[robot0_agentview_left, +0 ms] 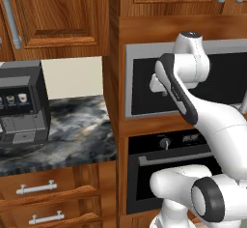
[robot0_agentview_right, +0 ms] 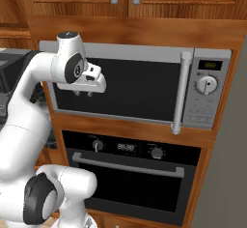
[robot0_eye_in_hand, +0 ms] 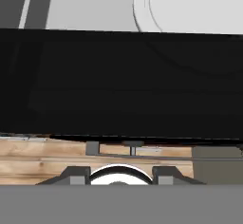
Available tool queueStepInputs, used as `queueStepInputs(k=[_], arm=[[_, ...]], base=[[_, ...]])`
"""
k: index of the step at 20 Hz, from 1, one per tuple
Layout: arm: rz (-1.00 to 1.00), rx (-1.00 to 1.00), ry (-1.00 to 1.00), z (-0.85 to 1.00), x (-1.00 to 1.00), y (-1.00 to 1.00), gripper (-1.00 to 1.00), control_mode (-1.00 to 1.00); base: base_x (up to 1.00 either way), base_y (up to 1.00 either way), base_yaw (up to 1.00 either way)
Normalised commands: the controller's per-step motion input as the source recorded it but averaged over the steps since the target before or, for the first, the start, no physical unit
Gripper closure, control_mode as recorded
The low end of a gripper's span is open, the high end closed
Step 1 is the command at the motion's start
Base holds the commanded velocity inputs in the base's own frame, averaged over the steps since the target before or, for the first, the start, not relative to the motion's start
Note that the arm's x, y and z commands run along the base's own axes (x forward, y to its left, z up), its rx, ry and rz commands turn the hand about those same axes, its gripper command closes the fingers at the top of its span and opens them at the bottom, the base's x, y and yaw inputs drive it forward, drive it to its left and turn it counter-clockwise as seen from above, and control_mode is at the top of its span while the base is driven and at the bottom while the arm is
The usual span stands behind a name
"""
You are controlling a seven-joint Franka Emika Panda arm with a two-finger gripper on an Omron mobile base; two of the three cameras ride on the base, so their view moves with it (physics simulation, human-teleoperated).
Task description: Take the pizza cutter from the drawer on the left and place it on the dining counter for cutting.
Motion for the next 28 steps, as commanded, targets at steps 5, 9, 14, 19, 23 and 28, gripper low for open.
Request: queueStepInputs(k=[5, 9, 14, 19, 23, 28], arm=[[0.00, 0.00, 0.00, 0.00, -0.45, 0.09, -1.00, -1.00], [0.00, 0.00, 0.00, -0.08, -0.76, 0.49, -1.00, -1.00], [-0.01, 0.00, 0.02, -0.21, -0.65, 0.84, -1.00, -1.00], [-0.02, 0.00, 0.02, -0.21, -0.54, 0.95, -1.00, -1.00], [0.00, -0.01, 0.00, -0.16, -0.34, 0.88, -1.00, -1.00], [-0.01, -0.02, 0.02, -0.02, -0.20, 0.77, -1.00, -1.00]], base=[[0.00, 0.00, 0.00], [0.00, 0.00, 0.00], [0.00, 0.00, 0.00], [0.00, 0.00, 0.00], [0.00, 0.00, 0.00], [0.00, 0.00, 0.00]])
